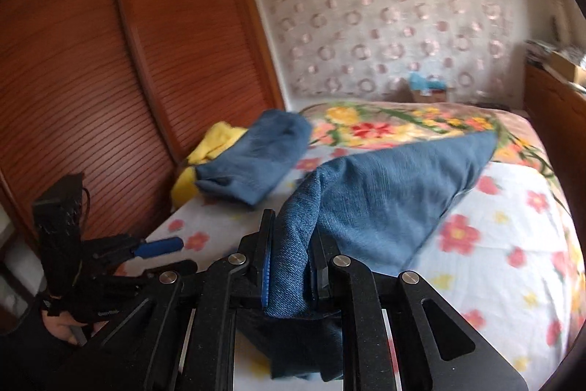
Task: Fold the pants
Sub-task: 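Fold the jeans leg over the stack with the right gripper and release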
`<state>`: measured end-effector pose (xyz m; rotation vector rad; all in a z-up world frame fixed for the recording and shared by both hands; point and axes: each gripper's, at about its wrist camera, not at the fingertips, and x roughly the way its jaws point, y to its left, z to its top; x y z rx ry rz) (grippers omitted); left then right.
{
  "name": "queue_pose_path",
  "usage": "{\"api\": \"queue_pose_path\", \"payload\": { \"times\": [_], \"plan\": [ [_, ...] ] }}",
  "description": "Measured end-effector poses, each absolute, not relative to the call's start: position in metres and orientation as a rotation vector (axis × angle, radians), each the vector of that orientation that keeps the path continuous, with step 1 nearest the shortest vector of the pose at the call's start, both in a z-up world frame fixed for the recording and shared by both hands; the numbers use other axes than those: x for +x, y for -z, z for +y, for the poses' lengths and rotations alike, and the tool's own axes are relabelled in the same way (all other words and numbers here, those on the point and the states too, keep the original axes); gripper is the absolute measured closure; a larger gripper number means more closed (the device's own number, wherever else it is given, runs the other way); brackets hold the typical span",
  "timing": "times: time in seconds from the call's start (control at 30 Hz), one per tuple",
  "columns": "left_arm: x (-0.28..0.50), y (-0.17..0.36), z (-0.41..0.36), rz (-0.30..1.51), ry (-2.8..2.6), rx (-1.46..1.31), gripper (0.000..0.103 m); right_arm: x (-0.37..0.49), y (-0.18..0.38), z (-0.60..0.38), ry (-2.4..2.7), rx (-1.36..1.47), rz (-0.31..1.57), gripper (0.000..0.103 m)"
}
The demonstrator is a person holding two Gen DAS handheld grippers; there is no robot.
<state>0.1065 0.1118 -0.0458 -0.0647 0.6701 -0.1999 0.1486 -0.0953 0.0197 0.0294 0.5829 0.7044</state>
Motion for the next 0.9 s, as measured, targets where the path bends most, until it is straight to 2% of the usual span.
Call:
{"api": "queue_pose_path", "payload": {
  "times": [0.2,0.43,0.53,0.6,0.9],
  "plan": [
    [0.095,0.045,0.149,0.659,0.131,-0.088,0.061,0.147,0.014,-0.022,-0.798,-0.105,0.686,0.091],
    [0.092,0.044,0.170,0.642,0.093,-0.127,0.061,0.147,0.060,0.012,-0.818,-0.158,0.810,0.090],
    [0.090,0.041,0.172,0.638,0.089,-0.130,0.061,0.143,0.054,0.010,-0.816,-0.151,0.801,0.078],
    [0.091,0.038,0.170,0.635,0.092,-0.126,0.061,0.138,0.044,0.002,-0.833,-0.125,0.789,0.058],
    [0.109,0.030,0.143,0.630,0.161,-0.093,0.061,0.147,-0.006,-0.058,-0.704,-0.148,0.652,0.049]
  ]
}}
